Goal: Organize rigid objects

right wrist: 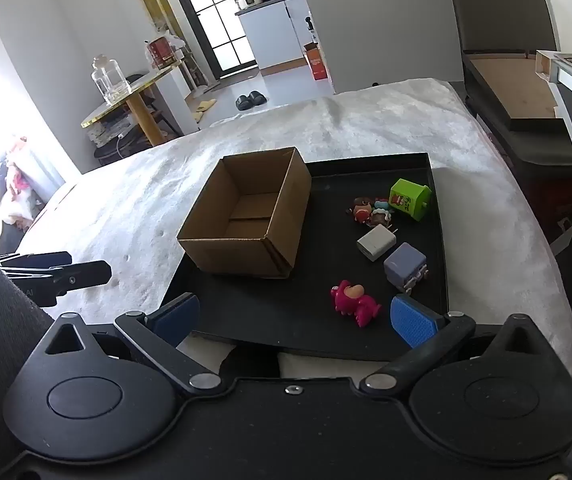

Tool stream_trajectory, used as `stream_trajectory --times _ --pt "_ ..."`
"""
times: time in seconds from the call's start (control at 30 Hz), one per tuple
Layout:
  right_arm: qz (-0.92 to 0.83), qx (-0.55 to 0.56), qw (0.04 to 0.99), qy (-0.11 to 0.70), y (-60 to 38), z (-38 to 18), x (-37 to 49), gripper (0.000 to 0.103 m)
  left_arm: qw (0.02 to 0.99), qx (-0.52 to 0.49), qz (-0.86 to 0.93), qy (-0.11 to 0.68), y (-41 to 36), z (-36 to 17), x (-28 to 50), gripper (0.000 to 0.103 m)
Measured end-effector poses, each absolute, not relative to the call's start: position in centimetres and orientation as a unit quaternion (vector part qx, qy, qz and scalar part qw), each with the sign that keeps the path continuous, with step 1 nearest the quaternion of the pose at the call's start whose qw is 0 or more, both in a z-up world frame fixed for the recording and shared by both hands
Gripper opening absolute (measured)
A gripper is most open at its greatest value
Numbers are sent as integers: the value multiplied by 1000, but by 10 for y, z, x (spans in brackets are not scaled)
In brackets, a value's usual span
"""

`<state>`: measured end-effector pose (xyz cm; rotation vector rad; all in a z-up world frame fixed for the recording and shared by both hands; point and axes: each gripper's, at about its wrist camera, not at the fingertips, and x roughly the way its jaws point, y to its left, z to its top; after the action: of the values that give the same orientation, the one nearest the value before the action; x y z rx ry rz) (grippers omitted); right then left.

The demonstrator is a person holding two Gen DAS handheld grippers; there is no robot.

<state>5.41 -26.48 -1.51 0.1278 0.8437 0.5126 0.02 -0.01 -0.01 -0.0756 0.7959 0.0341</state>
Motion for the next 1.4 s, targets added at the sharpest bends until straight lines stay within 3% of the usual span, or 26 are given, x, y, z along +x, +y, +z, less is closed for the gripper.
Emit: stream_trajectory --times 1.4 --pt "243 55 882 400 -263 -14 53 103 921 -41 20 387 2 1 -2 99"
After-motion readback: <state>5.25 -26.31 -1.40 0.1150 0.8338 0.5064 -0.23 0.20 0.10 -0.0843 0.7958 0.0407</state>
